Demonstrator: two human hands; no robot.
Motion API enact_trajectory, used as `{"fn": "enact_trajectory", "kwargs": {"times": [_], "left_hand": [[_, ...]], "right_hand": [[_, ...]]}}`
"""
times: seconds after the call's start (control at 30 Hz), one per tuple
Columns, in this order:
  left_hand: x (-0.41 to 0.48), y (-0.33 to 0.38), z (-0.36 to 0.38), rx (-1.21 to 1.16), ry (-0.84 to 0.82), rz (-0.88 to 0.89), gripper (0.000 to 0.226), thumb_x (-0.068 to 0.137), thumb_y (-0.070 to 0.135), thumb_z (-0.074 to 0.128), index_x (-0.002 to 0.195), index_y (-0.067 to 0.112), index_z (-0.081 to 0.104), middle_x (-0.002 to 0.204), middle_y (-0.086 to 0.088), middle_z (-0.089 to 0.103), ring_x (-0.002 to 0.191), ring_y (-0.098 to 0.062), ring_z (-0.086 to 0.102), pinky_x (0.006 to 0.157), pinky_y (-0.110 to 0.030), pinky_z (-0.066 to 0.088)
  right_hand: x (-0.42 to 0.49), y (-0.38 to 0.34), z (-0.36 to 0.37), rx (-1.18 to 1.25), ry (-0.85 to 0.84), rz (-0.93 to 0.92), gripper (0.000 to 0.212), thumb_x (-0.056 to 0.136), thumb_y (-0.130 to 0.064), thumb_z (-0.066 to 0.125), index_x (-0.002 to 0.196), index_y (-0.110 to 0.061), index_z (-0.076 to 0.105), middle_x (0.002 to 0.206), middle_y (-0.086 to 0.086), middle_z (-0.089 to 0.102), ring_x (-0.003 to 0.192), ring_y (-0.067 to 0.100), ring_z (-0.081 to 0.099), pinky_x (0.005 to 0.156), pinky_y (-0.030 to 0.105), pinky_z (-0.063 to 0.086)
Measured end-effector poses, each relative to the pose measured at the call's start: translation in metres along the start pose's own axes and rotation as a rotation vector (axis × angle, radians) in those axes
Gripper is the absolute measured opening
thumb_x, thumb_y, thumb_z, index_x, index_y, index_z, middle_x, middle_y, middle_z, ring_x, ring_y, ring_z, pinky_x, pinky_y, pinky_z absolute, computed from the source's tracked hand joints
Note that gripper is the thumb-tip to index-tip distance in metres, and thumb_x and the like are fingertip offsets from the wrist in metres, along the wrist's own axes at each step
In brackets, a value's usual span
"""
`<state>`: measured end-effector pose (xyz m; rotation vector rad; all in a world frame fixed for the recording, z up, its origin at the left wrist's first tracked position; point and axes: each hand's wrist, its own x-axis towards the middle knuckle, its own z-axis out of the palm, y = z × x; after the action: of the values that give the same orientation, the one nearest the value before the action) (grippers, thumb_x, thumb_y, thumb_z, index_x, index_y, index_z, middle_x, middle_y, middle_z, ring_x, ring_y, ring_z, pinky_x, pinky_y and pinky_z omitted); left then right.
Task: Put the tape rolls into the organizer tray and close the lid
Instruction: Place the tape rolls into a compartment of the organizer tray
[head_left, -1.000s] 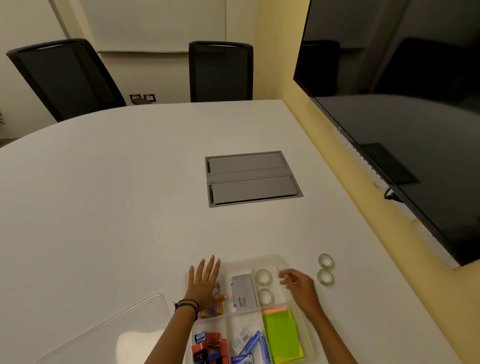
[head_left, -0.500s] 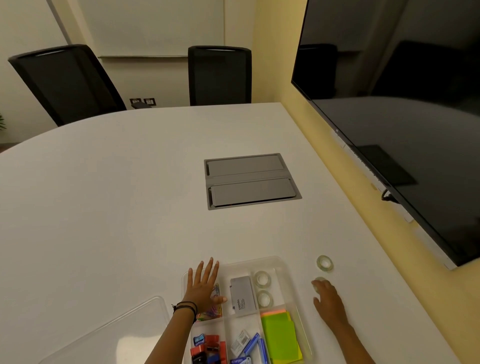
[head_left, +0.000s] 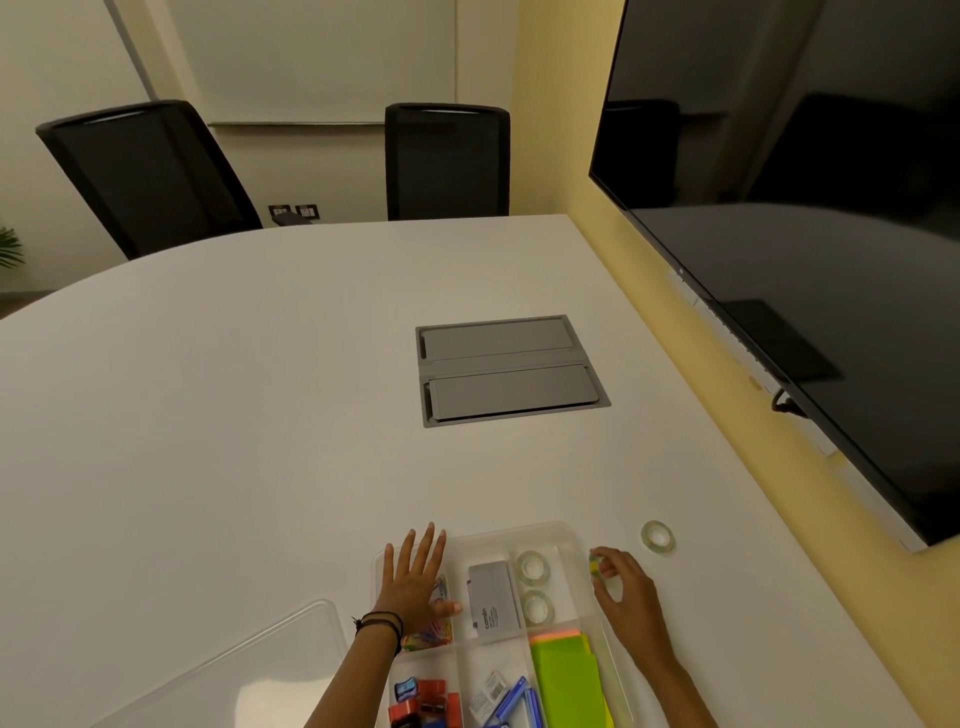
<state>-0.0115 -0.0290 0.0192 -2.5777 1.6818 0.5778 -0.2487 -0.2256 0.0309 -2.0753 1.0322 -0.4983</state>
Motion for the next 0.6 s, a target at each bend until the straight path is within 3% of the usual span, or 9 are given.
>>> {"fn": "enact_trajectory", "kwargs": {"times": [0.1, 0.3, 0.4, 0.43, 0.5, 0.6], "left_hand": [[0.001, 0.003, 0.001, 0.053, 0.033, -0.047, 0.152, 0.04, 0.091, 0.055, 0.147, 0.006, -0.012, 0.155, -0.013, -0.025, 0.142, -0.031, -0.025, 0.112, -0.047, -0.017], [-0.002, 0.005, 0.0, 0.061, 0.089, -0.078, 0.149, 0.043, 0.089, 0.057, 0.147, 0.007, -0.014, 0.156, -0.012, -0.024, 0.142, -0.03, -0.026, 0.112, -0.046, -0.018], [-0.002, 0.009, -0.003, 0.053, 0.051, -0.1, 0.134, 0.051, 0.082, 0.061, 0.149, 0.015, -0.002, 0.157, -0.014, 0.015, 0.141, -0.027, -0.029, 0.113, -0.045, -0.018], [-0.001, 0.009, -0.003, 0.039, 0.038, -0.112, 0.12, 0.061, 0.075, 0.062, 0.149, 0.017, 0.003, 0.156, -0.015, 0.019, 0.141, -0.026, -0.028, 0.115, -0.044, -0.017], [0.007, 0.007, 0.001, -0.039, -0.043, -0.033, 0.096, 0.082, 0.059, 0.055, 0.15, 0.019, -0.001, 0.158, -0.011, -0.007, 0.144, -0.024, -0.019, 0.118, -0.041, -0.011], [0.014, 0.008, 0.005, -0.094, -0.047, 0.012, 0.087, 0.089, 0.047, 0.053, 0.15, 0.021, -0.004, 0.159, -0.003, -0.011, 0.147, -0.023, -0.008, 0.119, -0.039, -0.008]], "right_hand": [[-0.001, -0.012, 0.005, 0.039, -0.123, -0.124, 0.033, 0.083, 0.002, 0.063, 0.107, -0.021, 0.061, 0.091, -0.007, 0.06, 0.092, 0.005, 0.057, 0.079, 0.006, 0.044], [0.001, -0.011, 0.018, -0.084, -0.378, -0.153, 0.033, 0.085, -0.004, 0.061, 0.109, -0.027, 0.059, 0.1, -0.007, 0.06, 0.092, 0.003, 0.058, 0.084, 0.02, 0.049], [0.005, -0.007, 0.025, -0.196, -0.432, -0.179, 0.031, 0.085, -0.007, 0.059, 0.112, -0.023, 0.06, 0.101, -0.002, 0.061, 0.093, 0.005, 0.059, 0.08, 0.019, 0.046], [0.006, -0.005, 0.026, -0.236, -0.454, -0.187, 0.03, 0.086, -0.009, 0.058, 0.113, -0.022, 0.06, 0.103, -0.001, 0.062, 0.094, 0.006, 0.058, 0.079, 0.018, 0.044], [0.01, -0.004, 0.028, -0.297, -0.523, -0.187, 0.029, 0.087, -0.011, 0.056, 0.114, -0.021, 0.06, 0.104, 0.0, 0.063, 0.096, 0.009, 0.059, 0.08, 0.02, 0.042], [0.022, -0.006, 0.025, -0.233, -0.604, -0.127, 0.028, 0.086, -0.007, 0.053, 0.109, -0.02, 0.062, 0.095, -0.002, 0.062, 0.091, 0.013, 0.06, 0.083, 0.024, 0.046]]}}
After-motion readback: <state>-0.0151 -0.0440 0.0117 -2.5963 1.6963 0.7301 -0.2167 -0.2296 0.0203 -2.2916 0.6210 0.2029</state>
